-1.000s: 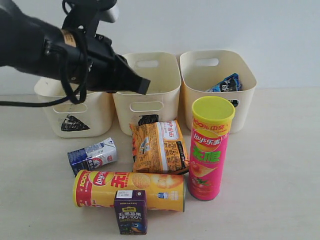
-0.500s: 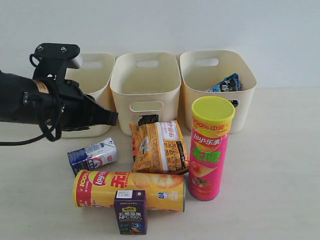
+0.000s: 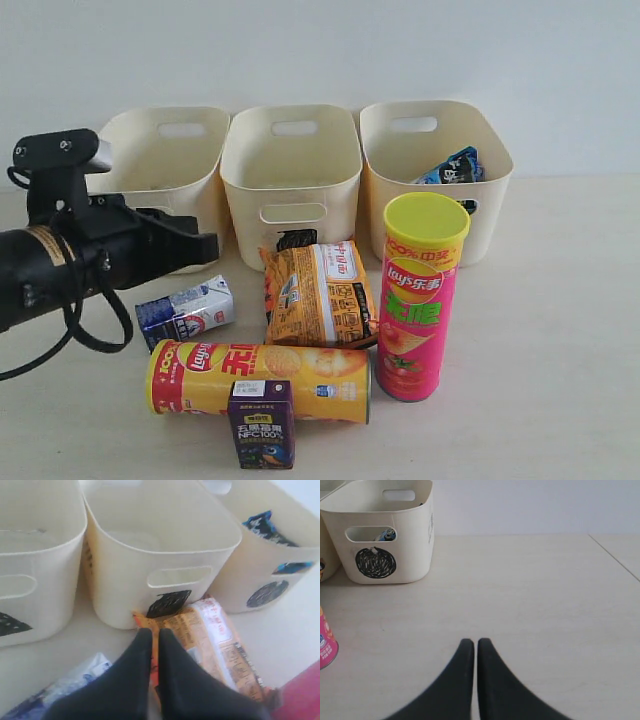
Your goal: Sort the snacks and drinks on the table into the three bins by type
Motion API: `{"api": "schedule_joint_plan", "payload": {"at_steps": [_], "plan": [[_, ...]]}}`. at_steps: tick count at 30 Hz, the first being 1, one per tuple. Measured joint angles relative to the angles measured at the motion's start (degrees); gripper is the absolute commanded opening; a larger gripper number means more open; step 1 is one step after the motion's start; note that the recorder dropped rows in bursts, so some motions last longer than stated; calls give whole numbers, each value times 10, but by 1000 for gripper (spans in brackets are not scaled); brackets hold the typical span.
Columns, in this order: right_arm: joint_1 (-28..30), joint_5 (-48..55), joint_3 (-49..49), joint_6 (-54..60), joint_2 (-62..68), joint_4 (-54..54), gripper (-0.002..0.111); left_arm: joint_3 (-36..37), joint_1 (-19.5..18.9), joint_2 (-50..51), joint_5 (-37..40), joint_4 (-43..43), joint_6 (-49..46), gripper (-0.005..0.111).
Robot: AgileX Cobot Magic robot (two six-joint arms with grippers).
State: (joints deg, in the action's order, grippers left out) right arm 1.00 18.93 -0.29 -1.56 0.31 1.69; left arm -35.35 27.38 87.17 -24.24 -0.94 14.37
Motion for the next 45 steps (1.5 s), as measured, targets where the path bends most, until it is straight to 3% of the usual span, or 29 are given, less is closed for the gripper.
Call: {"api": "schedule_joint_plan", "payload": {"at_steps": [3, 9, 14, 17, 23, 25, 31, 45], "plan": [[0, 0, 0, 0, 0, 0, 0, 3, -6, 18, -28, 86, 132, 4], [0, 0, 0, 0, 0, 0, 0, -19, -43, 87, -65, 344, 413, 4], [0, 0, 0, 0, 0, 0, 0, -54, -77, 117, -79, 479, 556, 6], [0, 0, 0, 0, 0, 0, 0, -77, -92, 124, -75, 563, 625, 20], [0, 0, 0, 0, 0, 0, 0, -125, -107, 128, -71, 717, 768, 88], [0, 0, 0, 0, 0, 0, 0, -142, -107, 138, -71, 758, 811, 97], [0, 0, 0, 0, 0, 0, 0, -187, -107, 185, -81, 848, 884, 94], [0, 0, 0, 0, 0, 0, 0, -251, -107, 241, -89, 866, 902, 93]]}}
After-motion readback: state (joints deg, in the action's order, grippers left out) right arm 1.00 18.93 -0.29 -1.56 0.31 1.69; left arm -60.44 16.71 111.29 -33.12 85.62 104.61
